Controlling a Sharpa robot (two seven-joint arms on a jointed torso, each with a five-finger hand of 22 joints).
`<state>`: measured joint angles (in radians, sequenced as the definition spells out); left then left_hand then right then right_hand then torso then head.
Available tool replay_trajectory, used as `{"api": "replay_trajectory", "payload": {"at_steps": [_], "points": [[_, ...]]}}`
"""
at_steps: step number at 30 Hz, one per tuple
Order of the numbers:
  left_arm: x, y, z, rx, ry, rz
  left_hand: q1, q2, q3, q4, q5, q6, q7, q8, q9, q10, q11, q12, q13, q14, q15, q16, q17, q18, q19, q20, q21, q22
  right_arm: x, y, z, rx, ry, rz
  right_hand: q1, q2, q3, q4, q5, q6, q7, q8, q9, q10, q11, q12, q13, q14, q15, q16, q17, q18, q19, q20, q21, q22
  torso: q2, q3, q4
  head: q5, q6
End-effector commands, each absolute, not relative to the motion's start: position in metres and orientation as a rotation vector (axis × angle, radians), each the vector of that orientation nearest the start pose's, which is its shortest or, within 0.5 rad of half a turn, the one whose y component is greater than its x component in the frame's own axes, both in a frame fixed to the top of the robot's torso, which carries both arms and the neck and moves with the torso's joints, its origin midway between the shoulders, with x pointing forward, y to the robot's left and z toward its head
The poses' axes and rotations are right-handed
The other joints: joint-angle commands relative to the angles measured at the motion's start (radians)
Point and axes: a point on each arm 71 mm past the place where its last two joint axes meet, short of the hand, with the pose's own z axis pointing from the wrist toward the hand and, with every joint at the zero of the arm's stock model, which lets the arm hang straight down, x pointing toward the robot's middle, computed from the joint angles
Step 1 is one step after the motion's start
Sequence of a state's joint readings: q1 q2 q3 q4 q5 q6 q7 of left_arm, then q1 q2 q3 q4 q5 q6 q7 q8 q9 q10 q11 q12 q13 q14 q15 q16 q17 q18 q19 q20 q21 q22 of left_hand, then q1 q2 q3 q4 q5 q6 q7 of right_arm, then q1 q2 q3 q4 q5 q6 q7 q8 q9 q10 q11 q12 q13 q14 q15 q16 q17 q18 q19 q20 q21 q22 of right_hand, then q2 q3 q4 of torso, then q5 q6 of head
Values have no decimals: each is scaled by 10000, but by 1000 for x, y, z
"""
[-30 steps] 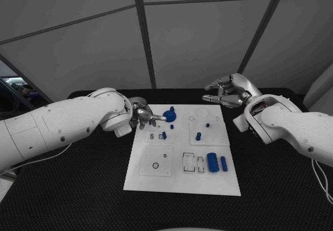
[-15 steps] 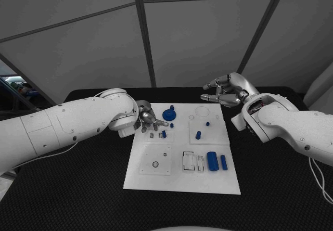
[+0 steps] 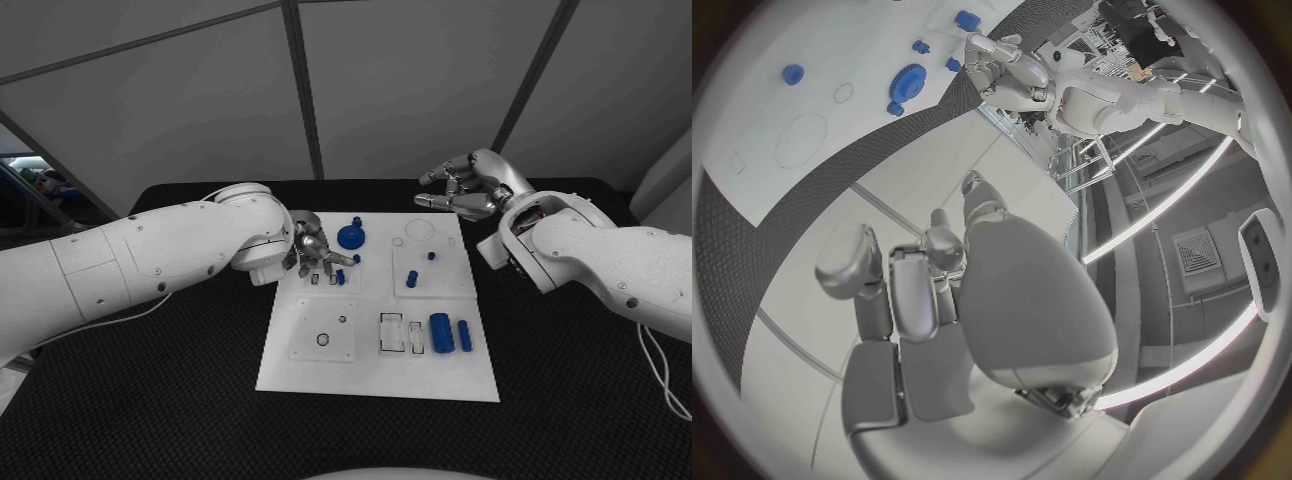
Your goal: Assemble the parts on the task board
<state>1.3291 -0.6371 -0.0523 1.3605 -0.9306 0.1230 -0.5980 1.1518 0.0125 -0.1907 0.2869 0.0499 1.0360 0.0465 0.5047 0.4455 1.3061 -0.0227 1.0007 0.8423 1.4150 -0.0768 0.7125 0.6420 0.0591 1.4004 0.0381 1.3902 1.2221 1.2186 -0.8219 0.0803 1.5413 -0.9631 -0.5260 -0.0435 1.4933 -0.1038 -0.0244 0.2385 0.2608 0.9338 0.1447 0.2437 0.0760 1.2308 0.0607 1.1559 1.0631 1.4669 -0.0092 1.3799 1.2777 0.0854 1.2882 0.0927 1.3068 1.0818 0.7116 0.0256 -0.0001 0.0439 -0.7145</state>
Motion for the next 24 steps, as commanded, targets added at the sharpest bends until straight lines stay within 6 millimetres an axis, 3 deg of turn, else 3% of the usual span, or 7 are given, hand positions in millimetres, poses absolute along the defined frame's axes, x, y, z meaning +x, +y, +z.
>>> {"api": "replay_trajectory", "payload": {"at_steps": [1, 24], "points": [[521, 157, -179, -2463, 23134, -4431, 187, 37, -6, -60, 11, -125, 0, 92, 48, -67, 4, -69, -20, -39, 18, -78, 15, 139, -65, -14, 36, -2, 504, -197, -122, 3867, 14586, 9468, -85, 12, 2, -32, 50, -28, -20, 47, -15, -61, -35, -32, -14, 313, -80, -59, -10, 184, -94, -3, -54, -9, 10, 3, -7, 8, -9], [523, 154, -182, -2292, 23331, -4355, 675, 184, 268, -157, 15, -296, -5, 320, 334, -100, 1, -42, -36, -27, 17, -122, 77, 152, -122, -10, 14, -21, 506, -193, -123, 3856, 14707, 9472, -106, 29, 5, -25, 92, -36, -19, 49, -20, -65, -35, -39, -25, 315, -80, -68, -14, 186, -96, -3, -69, -26, 16, 6, -5, -38, -96]]}}
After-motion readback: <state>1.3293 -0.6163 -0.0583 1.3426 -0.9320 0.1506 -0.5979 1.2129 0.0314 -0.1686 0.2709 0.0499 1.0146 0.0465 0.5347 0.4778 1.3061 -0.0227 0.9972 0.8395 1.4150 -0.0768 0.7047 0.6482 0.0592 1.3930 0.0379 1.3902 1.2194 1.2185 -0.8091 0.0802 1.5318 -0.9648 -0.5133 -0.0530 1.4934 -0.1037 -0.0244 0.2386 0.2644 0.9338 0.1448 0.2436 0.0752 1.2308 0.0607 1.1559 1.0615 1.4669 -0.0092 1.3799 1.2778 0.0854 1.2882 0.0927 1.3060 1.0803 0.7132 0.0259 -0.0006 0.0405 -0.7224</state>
